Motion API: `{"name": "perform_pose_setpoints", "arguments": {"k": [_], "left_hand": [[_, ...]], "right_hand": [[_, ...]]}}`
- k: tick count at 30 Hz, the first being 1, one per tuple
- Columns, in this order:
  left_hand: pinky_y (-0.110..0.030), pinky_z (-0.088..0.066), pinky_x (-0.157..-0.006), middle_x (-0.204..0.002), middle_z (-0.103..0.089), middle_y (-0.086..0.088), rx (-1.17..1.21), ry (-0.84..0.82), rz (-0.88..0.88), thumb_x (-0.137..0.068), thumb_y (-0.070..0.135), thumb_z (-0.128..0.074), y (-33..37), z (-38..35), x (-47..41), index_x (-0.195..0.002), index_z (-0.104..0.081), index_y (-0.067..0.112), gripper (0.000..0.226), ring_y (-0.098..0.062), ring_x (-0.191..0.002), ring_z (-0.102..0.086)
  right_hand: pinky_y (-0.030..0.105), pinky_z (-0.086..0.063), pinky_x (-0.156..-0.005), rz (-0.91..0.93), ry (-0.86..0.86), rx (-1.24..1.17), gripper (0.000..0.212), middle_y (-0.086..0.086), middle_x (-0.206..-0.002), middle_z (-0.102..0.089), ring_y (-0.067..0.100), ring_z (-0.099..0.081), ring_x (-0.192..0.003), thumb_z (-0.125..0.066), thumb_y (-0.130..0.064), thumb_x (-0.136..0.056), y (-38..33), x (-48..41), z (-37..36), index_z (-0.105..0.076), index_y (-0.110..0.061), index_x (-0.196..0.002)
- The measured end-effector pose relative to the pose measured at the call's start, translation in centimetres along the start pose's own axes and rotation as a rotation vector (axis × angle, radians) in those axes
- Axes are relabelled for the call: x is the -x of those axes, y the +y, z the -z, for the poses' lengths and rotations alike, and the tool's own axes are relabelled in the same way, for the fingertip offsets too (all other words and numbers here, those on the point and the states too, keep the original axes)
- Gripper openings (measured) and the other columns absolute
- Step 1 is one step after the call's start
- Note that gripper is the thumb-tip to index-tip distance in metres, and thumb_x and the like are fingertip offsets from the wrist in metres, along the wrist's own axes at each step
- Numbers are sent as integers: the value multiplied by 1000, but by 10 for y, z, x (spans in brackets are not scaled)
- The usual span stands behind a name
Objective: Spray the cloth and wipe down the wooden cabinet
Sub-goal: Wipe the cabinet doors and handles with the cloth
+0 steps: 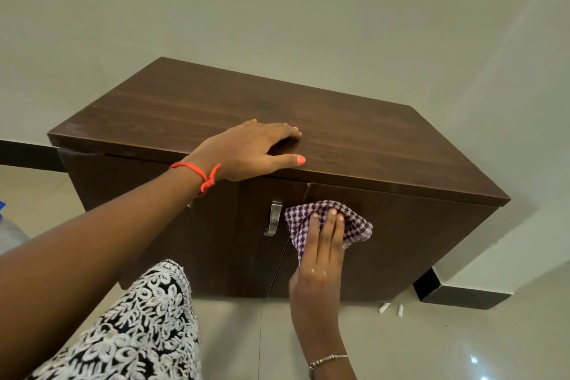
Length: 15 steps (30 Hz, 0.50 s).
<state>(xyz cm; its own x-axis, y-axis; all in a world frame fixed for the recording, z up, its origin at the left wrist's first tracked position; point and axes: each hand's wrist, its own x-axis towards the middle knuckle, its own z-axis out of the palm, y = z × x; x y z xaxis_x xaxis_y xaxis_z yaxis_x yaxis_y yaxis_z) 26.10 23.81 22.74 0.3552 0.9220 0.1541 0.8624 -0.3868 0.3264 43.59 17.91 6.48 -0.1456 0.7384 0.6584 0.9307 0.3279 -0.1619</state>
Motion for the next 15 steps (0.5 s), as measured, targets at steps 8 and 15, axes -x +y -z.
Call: {"name": "perform_pose_setpoints", "arguments": {"k": [8, 15], "left_hand": [[-40, -10, -114, -150, -29, 6, 3, 7, -12, -78, 65, -26, -3, -1, -1, -141, -31, 26, 74, -9, -137, -24], [-42, -11, -115, -150, -30, 6, 7, 11, -19, -79, 65, -26, -4, -2, -1, -140, -32, 26, 73, -9, -137, -25]], "right_hand": [[54, -33, -103, 1, 25, -43, 110, 19, -155, -1, 32, 1, -143, -72, 6, -67, 3, 21, -38, 2, -8, -147], [51, -9, -111, -47, -53, -5, 89, 28, -150, 4, 39, 7, -141, -56, -5, -81, 1, 42, -57, 5, 0, -146]]}}
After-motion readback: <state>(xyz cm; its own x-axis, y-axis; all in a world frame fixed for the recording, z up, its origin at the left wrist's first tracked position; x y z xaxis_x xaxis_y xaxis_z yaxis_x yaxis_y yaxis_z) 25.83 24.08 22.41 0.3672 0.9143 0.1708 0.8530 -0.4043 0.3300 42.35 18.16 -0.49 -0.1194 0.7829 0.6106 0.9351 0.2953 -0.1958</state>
